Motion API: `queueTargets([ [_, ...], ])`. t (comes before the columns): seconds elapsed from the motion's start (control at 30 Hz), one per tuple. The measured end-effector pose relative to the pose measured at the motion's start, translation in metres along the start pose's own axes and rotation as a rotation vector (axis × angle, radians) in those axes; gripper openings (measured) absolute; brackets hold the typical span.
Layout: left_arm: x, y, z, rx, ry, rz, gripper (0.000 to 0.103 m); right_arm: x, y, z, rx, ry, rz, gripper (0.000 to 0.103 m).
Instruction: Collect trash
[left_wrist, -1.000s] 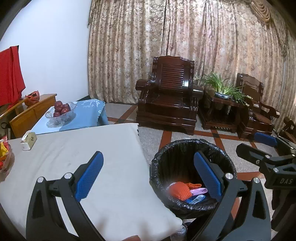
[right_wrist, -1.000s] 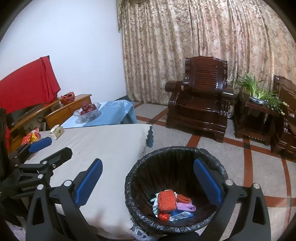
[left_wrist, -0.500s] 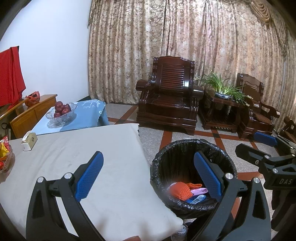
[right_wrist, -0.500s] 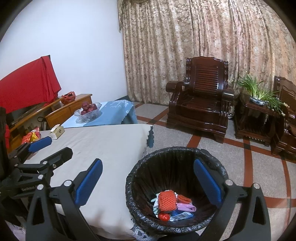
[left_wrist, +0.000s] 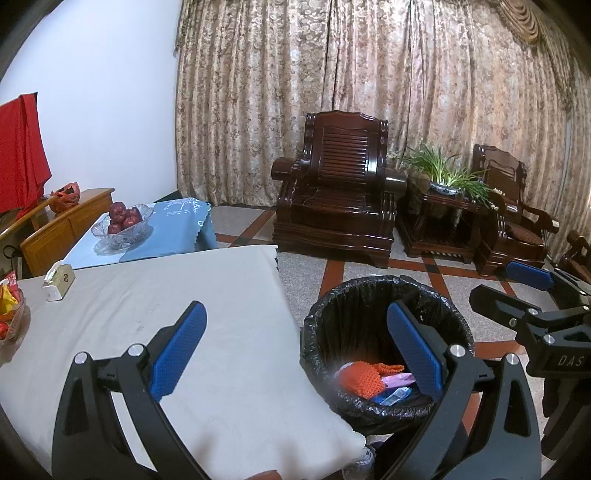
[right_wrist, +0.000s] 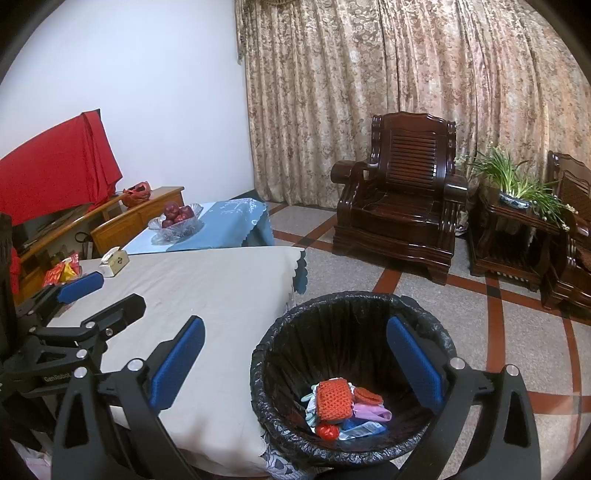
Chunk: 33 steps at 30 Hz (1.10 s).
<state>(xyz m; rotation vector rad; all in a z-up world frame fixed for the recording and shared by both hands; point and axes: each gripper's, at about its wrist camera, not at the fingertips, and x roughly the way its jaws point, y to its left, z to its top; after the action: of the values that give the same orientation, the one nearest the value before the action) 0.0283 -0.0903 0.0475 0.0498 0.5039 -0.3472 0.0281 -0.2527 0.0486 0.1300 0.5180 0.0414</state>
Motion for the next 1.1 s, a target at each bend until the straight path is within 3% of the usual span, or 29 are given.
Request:
queueTargets([
  [1.1,-0.0008,0.0007,0.0012,0.001,0.001,0.0,0.096,0.0018,0.0068,-0.0002,-0.003,0.002,0.001,0.097],
])
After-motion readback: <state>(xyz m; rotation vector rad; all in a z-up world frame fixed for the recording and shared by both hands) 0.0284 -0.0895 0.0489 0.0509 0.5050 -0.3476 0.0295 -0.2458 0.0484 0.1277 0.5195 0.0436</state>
